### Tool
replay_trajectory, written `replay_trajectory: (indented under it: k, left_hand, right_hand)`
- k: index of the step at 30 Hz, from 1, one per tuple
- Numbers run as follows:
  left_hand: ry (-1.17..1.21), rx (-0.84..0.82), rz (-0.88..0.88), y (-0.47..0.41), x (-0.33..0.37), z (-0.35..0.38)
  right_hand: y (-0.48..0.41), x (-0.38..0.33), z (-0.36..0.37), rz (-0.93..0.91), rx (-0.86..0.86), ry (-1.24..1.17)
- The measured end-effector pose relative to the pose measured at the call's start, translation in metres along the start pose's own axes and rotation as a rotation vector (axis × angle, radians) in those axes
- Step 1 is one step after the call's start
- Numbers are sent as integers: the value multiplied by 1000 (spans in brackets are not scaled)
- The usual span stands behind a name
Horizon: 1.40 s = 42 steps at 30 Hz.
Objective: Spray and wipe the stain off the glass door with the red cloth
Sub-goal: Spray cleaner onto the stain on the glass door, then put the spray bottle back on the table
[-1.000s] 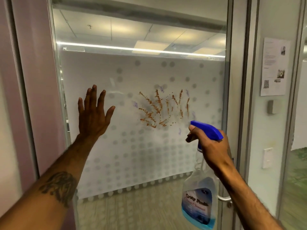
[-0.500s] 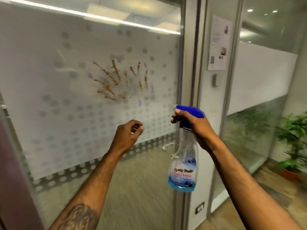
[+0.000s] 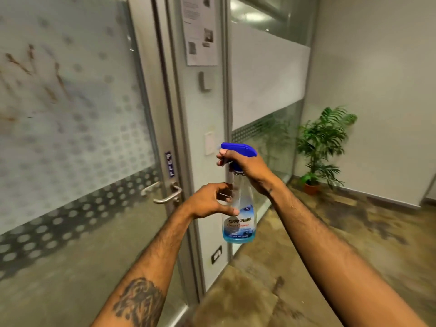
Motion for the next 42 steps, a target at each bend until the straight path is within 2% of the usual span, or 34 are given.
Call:
replay_trajectory:
  k: [9, 14, 28, 36, 42]
  left_hand:
    - [-19, -66, 62, -100, 40, 141]
    - [-27, -114, 107, -152, 75, 217]
    - [-38, -501, 343, -270, 188, 448]
    - [-36, -694, 446, -325, 246, 554]
    - [-53, -827, 532, -335, 285, 632]
  right_hand:
    - [27, 38, -159, 75, 130, 12]
    - [64, 43, -254, 114, 236, 102]
    - [184, 55, -490, 235, 669, 332]
    - [228, 55, -590, 279, 905, 422]
    - [281, 49, -639, 343, 1082, 480]
Point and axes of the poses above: each hand's wrist, its own y-axis away from the middle knuckle, its own z-axis out of the palm, x = y × z, the point moved 5 cm from there along -y, towards the middle knuckle, and after that the axes turned 1 degree about x, right-handed, at the moved point
